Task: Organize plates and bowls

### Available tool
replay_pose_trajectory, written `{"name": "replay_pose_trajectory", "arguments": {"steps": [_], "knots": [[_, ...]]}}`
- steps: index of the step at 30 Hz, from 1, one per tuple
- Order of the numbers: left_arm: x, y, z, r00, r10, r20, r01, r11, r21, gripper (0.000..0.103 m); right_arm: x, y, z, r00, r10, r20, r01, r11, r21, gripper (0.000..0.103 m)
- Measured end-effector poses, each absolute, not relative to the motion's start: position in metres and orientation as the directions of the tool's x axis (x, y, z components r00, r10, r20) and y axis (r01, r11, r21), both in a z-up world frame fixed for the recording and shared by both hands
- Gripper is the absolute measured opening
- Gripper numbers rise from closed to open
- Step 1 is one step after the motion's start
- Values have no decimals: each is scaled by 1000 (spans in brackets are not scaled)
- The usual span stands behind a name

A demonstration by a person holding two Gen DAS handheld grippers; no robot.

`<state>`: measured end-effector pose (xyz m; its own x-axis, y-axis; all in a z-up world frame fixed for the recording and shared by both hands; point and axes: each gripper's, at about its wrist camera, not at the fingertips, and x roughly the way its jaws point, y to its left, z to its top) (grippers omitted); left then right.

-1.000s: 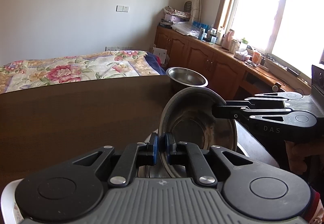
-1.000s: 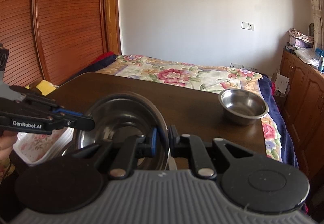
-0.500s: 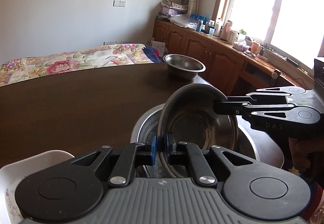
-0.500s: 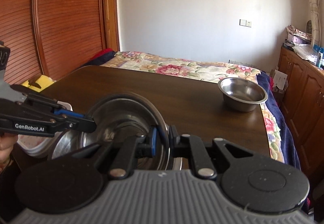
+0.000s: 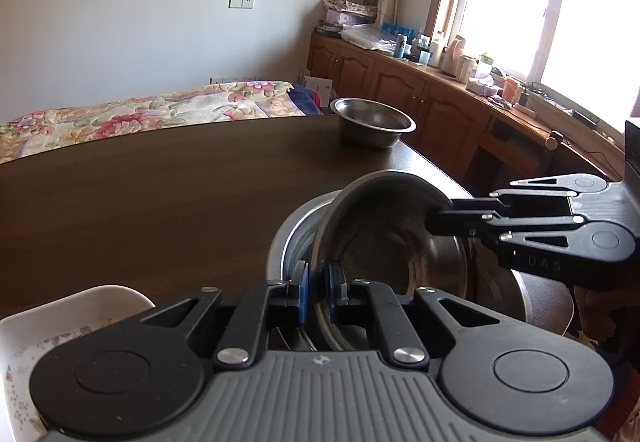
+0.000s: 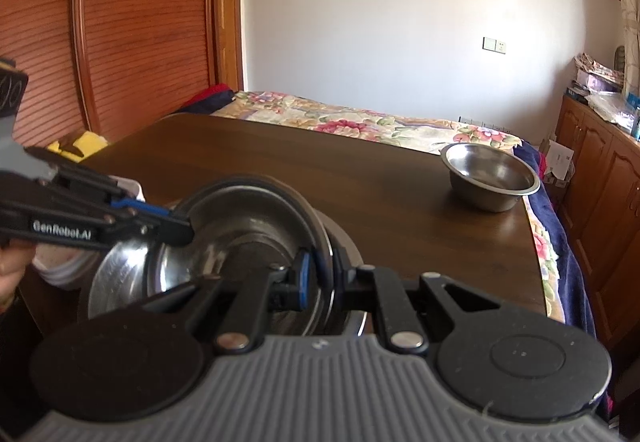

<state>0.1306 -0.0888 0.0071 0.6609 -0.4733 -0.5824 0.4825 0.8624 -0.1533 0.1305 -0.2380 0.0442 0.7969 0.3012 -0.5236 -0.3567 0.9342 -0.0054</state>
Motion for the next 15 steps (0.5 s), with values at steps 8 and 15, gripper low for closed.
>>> {"name": "replay_pose_trajectory", "arguments": {"steps": [8, 15], "knots": [[126, -89, 5, 670, -470, -575, 480, 865, -147, 9, 131, -237, 41, 791, 305, -530, -360, 933, -1, 14], [125, -91, 5, 671, -469, -574, 479, 865, -148, 9, 131, -237, 40, 794, 308, -525, -361, 933, 1, 14]]}}
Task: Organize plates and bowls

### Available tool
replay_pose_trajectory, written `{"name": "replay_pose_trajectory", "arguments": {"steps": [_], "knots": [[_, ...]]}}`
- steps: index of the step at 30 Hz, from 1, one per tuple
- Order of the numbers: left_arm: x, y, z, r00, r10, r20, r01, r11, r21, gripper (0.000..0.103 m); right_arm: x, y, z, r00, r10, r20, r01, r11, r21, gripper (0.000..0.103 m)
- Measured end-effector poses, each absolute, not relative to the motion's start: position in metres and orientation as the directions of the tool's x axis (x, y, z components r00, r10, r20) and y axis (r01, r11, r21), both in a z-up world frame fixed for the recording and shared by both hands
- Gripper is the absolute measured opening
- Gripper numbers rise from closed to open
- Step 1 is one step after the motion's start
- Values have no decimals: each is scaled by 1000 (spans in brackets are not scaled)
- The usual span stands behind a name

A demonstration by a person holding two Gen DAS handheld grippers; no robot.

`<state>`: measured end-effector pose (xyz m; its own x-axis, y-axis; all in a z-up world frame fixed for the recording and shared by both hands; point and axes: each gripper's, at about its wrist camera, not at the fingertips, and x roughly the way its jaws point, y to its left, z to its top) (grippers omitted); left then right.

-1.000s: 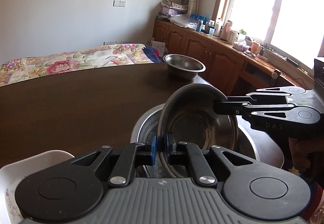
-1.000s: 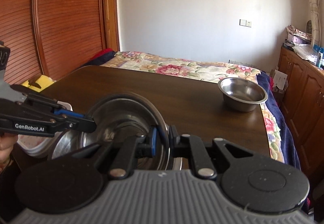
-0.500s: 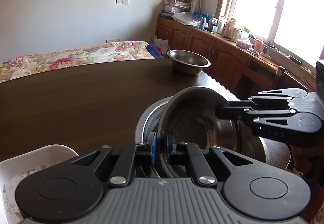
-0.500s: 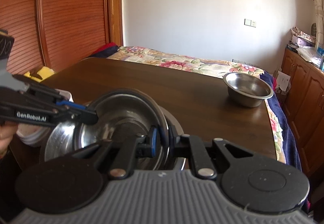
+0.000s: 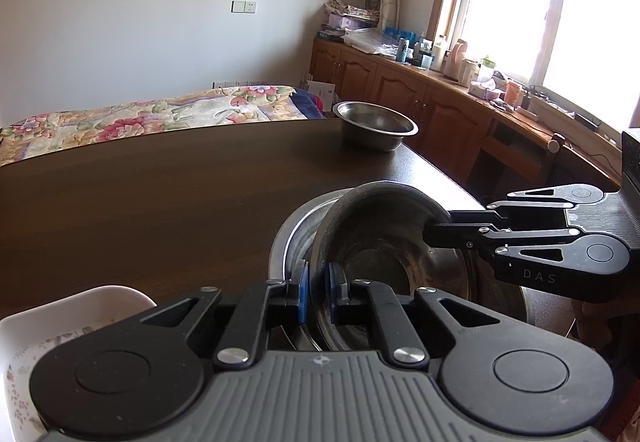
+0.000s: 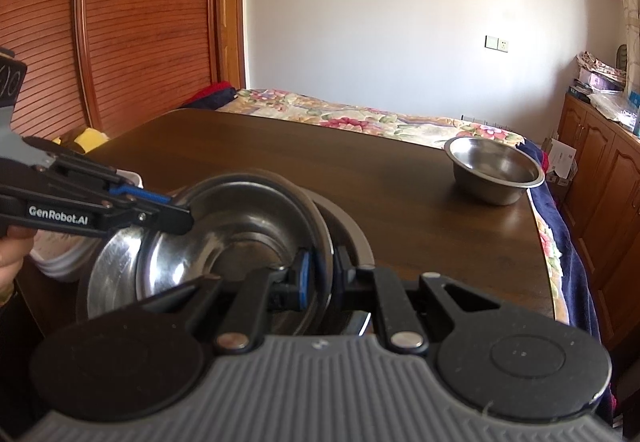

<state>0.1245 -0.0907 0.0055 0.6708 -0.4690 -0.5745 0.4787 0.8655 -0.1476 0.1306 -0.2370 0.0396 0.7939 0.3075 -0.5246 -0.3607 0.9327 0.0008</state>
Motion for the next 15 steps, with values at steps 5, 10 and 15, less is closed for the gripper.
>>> {"name": "replay_pose_trajectory", "arguments": {"steps": [5, 10, 15], "knots": [[126, -89, 6, 671, -469, -575, 478, 866, -149, 9, 131, -237, 39, 793, 311, -525, -362, 932, 6, 15], [128, -86, 8, 675, -467, -571, 472, 868, -151, 10, 130, -238, 41, 797, 312, -517, -357, 934, 12, 15], [128, -83, 12, 685, -463, -562, 464, 872, -153, 12, 129, -241, 44, 805, 315, -503, -354, 935, 18, 15]]}}
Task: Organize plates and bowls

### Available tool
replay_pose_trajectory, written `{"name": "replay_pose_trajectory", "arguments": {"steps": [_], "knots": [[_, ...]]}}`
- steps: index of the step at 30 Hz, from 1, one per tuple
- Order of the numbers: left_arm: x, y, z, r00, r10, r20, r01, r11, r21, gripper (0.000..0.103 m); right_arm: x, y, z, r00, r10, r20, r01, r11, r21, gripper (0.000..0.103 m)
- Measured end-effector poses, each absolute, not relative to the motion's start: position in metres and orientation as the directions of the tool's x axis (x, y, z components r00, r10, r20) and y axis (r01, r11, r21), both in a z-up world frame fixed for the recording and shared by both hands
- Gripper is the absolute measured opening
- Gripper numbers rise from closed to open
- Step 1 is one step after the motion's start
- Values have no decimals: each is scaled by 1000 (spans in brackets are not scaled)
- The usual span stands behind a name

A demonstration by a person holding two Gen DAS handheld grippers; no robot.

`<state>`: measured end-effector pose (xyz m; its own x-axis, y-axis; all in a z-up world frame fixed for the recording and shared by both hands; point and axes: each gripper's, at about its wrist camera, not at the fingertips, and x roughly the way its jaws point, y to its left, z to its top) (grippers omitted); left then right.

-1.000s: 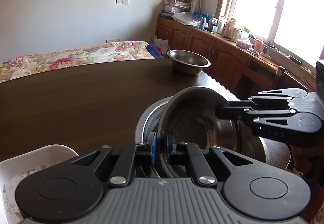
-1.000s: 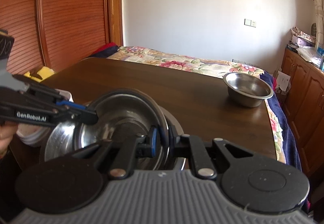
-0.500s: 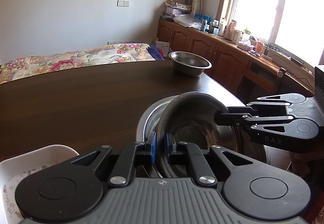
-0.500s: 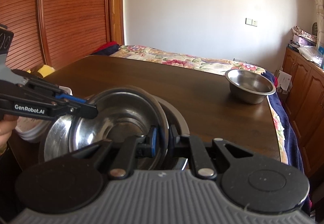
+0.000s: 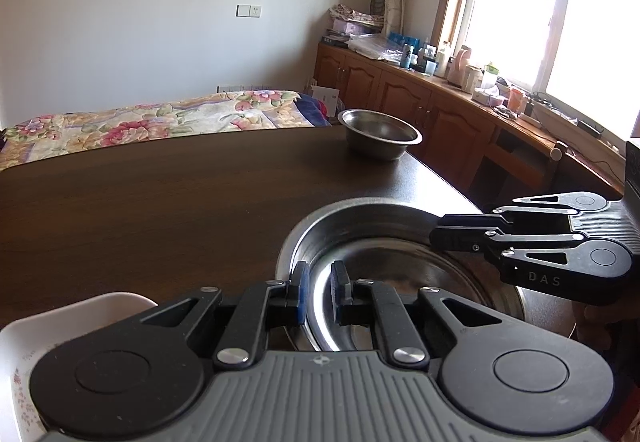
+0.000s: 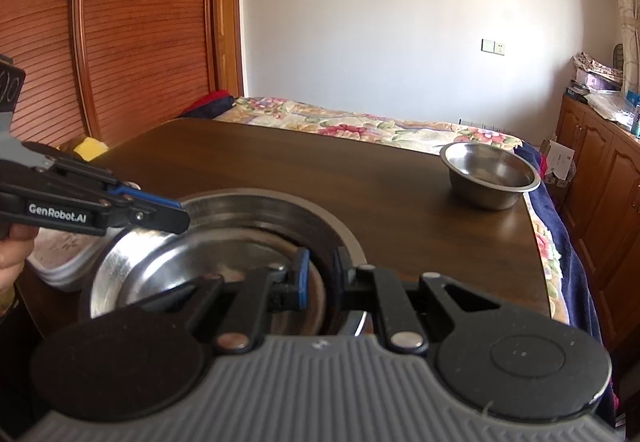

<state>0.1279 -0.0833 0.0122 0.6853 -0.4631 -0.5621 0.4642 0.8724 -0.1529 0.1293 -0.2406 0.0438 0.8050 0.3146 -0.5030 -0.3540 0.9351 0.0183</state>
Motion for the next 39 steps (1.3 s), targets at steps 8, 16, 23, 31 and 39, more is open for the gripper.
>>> {"name": "replay_pose_trajectory", "arguments": {"steps": [8, 16, 23, 31, 39], "knots": [[135, -85, 23, 708, -450, -545, 454, 880, -137, 14, 136, -251, 55, 837, 305, -454, -336, 942, 14, 15], [159, -99, 39, 735, -428, -526, 447, 889, -99, 20, 166, -277, 61, 877, 240, -417, -268, 963, -10, 15], [186, -119, 57, 740, -430, -518, 464, 883, -69, 40, 198, -304, 59, 896, 173, -408, -202, 979, -28, 15], [214, -145, 74, 753, -434, -494, 484, 875, -31, 64, 230, -330, 53, 909, 115, -400, -143, 989, -41, 45], [245, -180, 66, 721, -439, -535, 526, 850, 11, 64, 260, -350, 40, 900, 78, -429, -103, 994, -35, 45]]}}
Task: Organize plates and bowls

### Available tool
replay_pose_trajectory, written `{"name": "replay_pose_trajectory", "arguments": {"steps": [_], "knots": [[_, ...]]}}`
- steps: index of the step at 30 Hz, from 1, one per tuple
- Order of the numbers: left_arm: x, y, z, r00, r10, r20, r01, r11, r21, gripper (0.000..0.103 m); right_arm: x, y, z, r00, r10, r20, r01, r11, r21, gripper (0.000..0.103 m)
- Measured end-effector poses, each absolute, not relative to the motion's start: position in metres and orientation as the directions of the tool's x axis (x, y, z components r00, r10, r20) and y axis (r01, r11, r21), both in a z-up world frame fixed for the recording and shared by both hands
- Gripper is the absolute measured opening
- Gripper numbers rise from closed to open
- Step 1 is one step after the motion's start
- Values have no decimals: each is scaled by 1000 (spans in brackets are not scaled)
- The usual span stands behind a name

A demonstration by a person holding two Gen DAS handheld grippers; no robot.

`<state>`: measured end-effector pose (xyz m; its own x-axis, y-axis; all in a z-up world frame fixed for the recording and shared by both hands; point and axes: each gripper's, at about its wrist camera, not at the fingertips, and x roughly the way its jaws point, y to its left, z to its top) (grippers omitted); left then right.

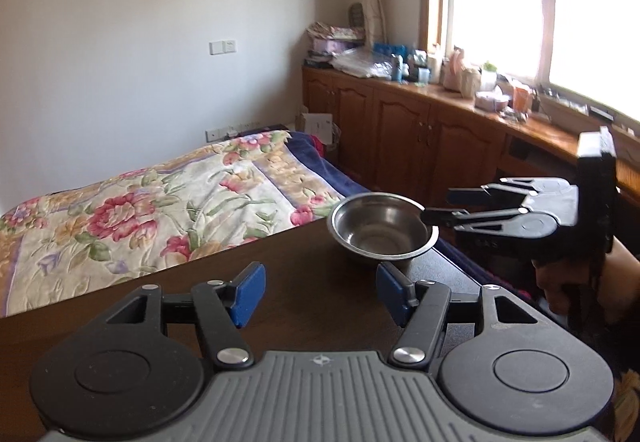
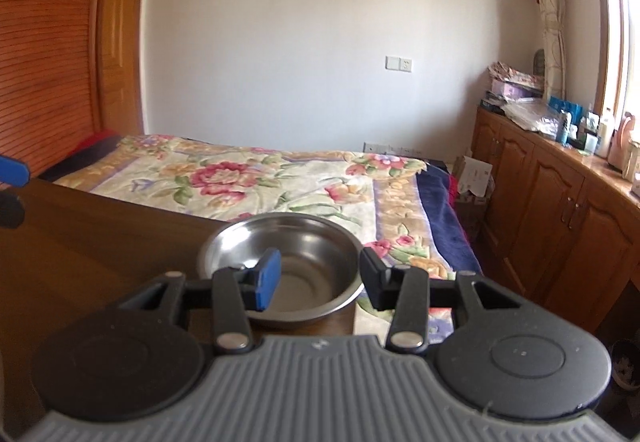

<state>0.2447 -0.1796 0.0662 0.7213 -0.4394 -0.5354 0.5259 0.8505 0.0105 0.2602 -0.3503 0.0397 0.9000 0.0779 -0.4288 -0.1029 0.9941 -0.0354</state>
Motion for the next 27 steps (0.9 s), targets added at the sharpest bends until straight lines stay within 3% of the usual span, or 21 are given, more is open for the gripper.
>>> {"name": "replay_pose_trajectory", "arguments": {"steps": [27], "knots": [[327, -231, 29, 594, -454, -664, 545, 834, -84, 64, 291, -369, 19, 834, 181, -522, -101, 979, 178, 42]]}}
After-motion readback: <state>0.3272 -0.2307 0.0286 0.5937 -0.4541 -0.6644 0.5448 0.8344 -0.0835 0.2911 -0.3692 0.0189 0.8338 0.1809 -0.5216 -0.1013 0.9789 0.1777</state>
